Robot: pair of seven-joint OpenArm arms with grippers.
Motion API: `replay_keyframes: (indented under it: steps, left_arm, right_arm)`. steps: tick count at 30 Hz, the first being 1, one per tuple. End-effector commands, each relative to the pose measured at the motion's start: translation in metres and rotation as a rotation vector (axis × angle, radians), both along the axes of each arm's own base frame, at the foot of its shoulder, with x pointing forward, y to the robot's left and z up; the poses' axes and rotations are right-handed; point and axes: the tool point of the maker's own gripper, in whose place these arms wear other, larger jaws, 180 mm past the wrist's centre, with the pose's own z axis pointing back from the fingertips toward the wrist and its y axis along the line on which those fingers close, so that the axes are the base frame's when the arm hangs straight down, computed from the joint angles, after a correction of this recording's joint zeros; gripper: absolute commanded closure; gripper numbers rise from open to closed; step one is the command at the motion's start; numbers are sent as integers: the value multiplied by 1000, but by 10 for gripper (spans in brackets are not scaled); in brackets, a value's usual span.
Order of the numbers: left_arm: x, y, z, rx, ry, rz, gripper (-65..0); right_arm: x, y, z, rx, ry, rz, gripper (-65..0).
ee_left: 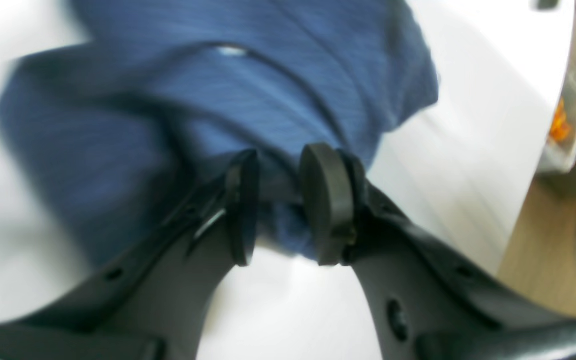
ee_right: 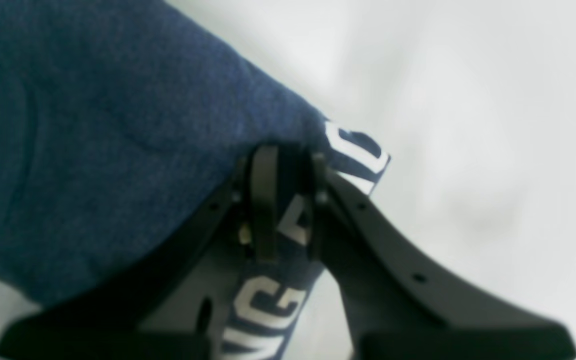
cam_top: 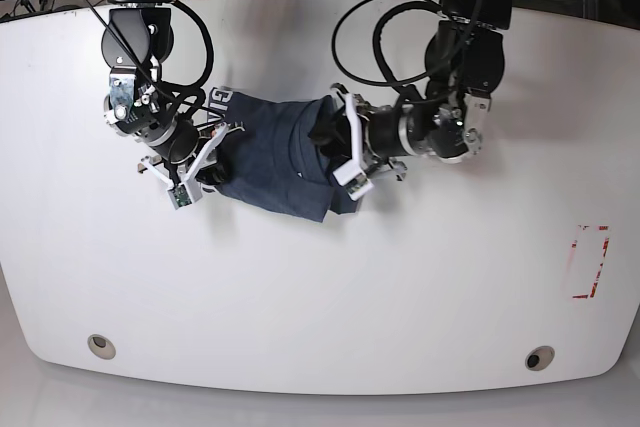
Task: Fold the T-shirt properly
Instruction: 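Grasp the bundle with the left gripper and rotate it with both grippers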
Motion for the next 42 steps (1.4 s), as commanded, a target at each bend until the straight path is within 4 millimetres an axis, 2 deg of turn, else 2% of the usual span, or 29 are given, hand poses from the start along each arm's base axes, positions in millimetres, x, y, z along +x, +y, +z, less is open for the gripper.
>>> replay_keyframes:
  steps: [1, 3, 7, 11, 14, 16, 23, 25, 31, 33, 37, 42]
  left_arm:
    - [2, -19, 1, -27, -20, -8, -164]
    - [1, -23, -6, -27, -11, -9, -164]
    - [1, -21, -32, -14, 52, 6, -164]
    - [18, -17, -38, -16, 61, 24, -164]
    - [21, -6, -52, 18, 95, 29, -164]
    - [27, -4, -52, 24, 98, 32, -164]
    - [52, 0, -43, 40, 74, 36, -164]
    - [59, -1, -36, 39, 55, 36, -164]
    - [74, -2, -21, 41, 13, 30, -164]
    - [74, -2, -21, 49, 15, 27, -164]
    - [76, 1, -20, 73, 20, 20, -164]
    - [82, 1, 5, 82, -59, 11, -164]
  right_arm:
    - [5, -3, 4, 18, -45, 12, -81]
    - [-1, -2, -1, 23, -38, 34, -81]
    - [-6, 2, -7, 39, -40, 62, -81]
    - [-18, 1, -15, 45, -24, 55, -81]
    - [-27, 1, -19, 49, -17, 54, -81]
    - [-33, 1, -20, 49, -14, 55, -81]
    - [-55, 14, -20, 63, -3, 68, -79]
    - [-67, 25, -20, 89, 3, 69, -79]
    - [-81, 49, -12, 133, -3, 80, -79]
    - [-88, 64, -8, 150, 8, 96, -79]
    - [-88, 76, 4, 161, -11, 112, -79]
    - [-84, 77, 21, 143, -51, 126, -81]
